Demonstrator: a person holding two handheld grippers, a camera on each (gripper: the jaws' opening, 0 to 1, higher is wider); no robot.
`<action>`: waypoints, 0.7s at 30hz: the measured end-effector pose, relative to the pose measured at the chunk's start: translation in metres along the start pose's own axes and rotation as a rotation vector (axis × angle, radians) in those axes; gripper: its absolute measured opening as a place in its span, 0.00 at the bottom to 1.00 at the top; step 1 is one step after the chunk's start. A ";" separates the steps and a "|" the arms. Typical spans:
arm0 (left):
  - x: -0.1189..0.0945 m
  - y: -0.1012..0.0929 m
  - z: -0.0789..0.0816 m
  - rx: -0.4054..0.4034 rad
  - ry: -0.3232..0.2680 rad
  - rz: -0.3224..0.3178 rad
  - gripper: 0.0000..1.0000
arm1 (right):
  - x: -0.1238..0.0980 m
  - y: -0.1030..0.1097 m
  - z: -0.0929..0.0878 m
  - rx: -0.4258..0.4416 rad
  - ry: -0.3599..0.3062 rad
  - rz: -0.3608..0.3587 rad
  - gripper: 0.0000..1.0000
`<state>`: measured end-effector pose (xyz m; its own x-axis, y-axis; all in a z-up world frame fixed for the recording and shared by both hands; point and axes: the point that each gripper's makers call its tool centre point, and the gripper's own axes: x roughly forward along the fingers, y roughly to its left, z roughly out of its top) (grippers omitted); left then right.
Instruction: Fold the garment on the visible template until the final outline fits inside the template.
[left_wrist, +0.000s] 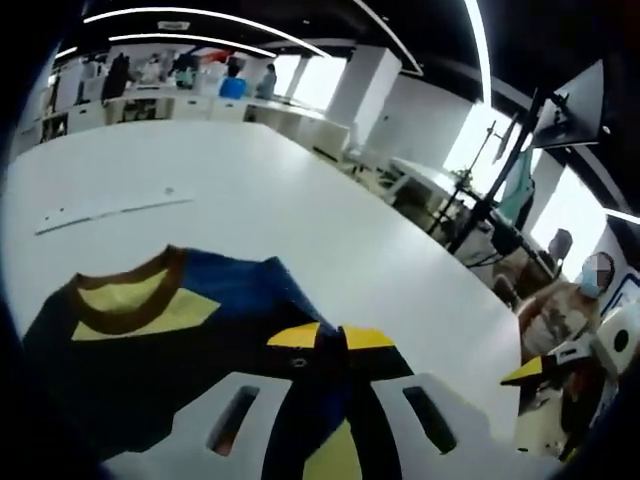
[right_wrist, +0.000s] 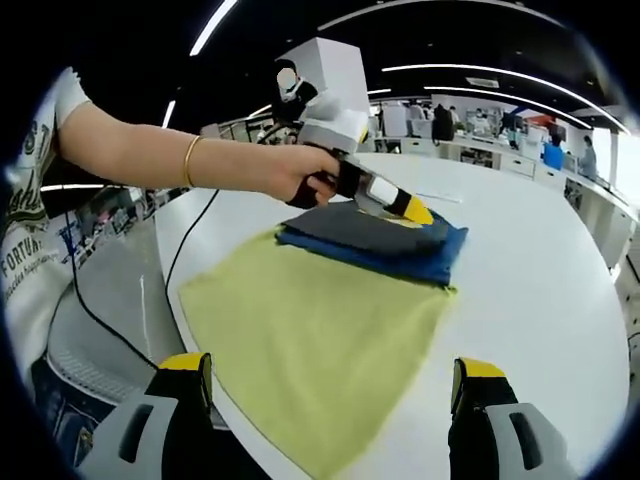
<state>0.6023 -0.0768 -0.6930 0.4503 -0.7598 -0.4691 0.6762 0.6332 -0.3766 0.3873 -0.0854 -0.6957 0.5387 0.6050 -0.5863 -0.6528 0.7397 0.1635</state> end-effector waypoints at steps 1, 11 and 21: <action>0.000 -0.002 0.001 0.010 -0.002 -0.004 0.14 | 0.000 0.000 -0.001 0.000 0.003 0.001 0.99; -0.020 -0.013 0.006 0.131 -0.057 -0.063 0.55 | 0.004 0.005 0.001 -0.032 0.016 0.037 0.99; -0.058 -0.008 -0.003 0.196 -0.085 -0.070 0.87 | 0.006 0.009 0.007 -0.071 0.029 0.083 0.99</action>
<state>0.5690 -0.0378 -0.6655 0.4398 -0.8161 -0.3750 0.8044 0.5436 -0.2396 0.3881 -0.0729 -0.6923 0.4660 0.6539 -0.5960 -0.7314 0.6638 0.1563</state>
